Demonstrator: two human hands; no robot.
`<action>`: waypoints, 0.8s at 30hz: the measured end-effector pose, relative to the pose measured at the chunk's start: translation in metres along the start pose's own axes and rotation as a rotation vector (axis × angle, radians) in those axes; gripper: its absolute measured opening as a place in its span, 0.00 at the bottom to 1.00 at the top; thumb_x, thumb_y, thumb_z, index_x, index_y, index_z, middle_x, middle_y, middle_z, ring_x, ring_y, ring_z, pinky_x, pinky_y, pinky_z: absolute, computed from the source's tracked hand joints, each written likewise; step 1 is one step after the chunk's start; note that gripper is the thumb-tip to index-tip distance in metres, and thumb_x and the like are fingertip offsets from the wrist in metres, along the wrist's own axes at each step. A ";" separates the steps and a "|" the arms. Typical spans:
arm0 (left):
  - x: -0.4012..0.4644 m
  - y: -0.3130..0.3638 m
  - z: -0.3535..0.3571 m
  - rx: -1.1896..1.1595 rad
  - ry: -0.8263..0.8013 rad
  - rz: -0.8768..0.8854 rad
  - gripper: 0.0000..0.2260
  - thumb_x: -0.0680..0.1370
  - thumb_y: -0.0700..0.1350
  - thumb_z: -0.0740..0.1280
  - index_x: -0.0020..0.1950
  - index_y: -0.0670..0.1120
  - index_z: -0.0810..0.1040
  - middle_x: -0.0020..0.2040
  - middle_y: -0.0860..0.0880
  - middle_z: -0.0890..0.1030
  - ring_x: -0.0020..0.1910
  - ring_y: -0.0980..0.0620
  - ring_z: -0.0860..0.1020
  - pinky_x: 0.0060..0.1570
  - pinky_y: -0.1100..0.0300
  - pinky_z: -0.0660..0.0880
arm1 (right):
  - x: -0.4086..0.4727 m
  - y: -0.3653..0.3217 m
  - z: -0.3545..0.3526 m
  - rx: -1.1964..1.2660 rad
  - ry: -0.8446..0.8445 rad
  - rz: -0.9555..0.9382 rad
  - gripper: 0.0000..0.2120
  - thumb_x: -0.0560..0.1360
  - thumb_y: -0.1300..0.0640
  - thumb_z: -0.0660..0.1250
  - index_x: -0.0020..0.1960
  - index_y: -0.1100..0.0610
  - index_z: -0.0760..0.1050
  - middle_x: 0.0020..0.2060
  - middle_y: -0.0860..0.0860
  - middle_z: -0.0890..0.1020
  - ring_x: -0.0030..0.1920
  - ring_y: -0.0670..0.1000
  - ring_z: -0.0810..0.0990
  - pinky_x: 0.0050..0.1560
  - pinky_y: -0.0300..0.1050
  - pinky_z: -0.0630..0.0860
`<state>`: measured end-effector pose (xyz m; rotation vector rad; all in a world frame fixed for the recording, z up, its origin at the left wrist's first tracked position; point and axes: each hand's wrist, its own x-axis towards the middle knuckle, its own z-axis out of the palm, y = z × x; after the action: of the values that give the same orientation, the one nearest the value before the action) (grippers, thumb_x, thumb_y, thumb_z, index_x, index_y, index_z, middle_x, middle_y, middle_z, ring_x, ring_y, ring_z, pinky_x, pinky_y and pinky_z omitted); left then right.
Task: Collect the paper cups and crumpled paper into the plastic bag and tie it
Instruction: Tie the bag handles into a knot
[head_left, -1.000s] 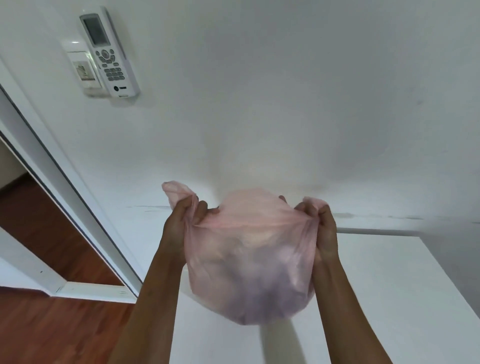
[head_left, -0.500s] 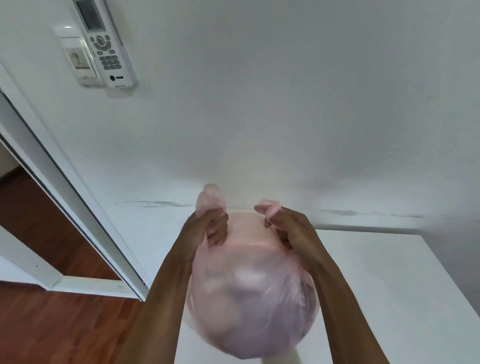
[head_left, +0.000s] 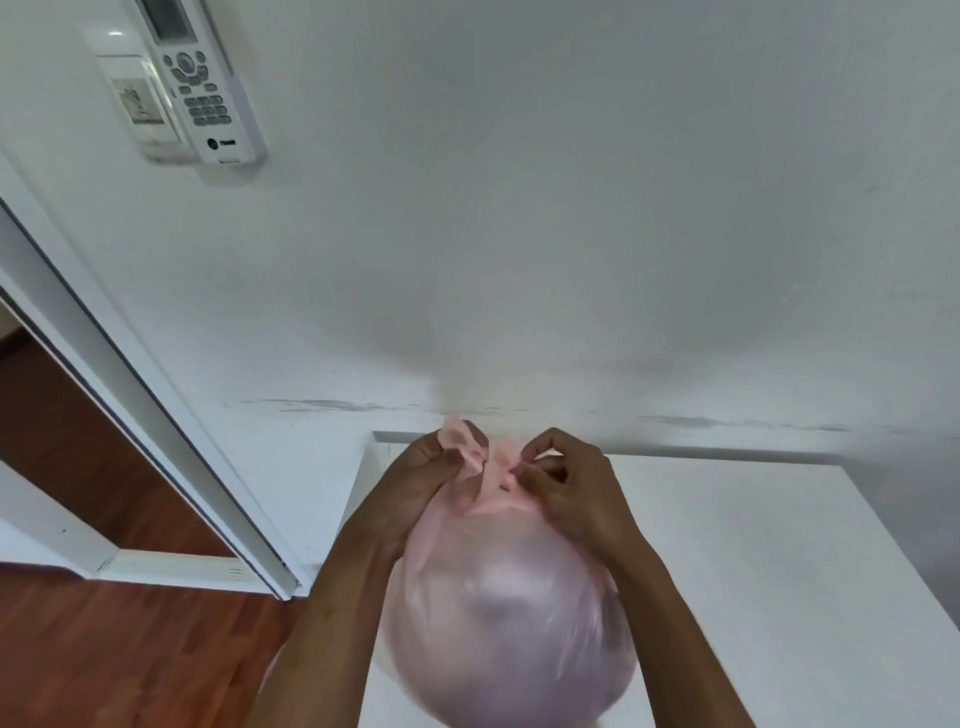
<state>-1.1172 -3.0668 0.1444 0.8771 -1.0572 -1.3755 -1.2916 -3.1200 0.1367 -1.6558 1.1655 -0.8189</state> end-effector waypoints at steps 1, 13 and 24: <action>0.001 0.000 0.000 0.083 0.007 -0.016 0.10 0.75 0.38 0.64 0.36 0.48 0.80 0.28 0.45 0.69 0.24 0.55 0.66 0.30 0.65 0.66 | 0.000 0.002 0.001 -0.025 0.024 0.023 0.04 0.72 0.58 0.73 0.41 0.52 0.79 0.32 0.46 0.85 0.29 0.42 0.77 0.32 0.34 0.69; 0.002 -0.005 0.015 0.254 0.155 -0.228 0.12 0.81 0.49 0.59 0.49 0.40 0.72 0.41 0.46 0.75 0.42 0.51 0.73 0.42 0.65 0.71 | -0.008 0.004 0.004 0.223 0.142 0.111 0.02 0.70 0.55 0.76 0.41 0.52 0.87 0.36 0.48 0.87 0.40 0.47 0.85 0.42 0.43 0.79; 0.001 -0.019 0.017 0.386 0.316 -0.038 0.04 0.76 0.35 0.71 0.45 0.42 0.78 0.41 0.44 0.86 0.36 0.53 0.82 0.37 0.63 0.75 | -0.012 0.005 0.010 0.304 0.125 0.092 0.03 0.71 0.58 0.74 0.42 0.53 0.86 0.36 0.54 0.86 0.37 0.46 0.80 0.40 0.44 0.75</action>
<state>-1.1397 -3.0666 0.1325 1.3554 -1.0768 -1.0314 -1.2885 -3.1060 0.1283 -1.3089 1.1307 -0.9979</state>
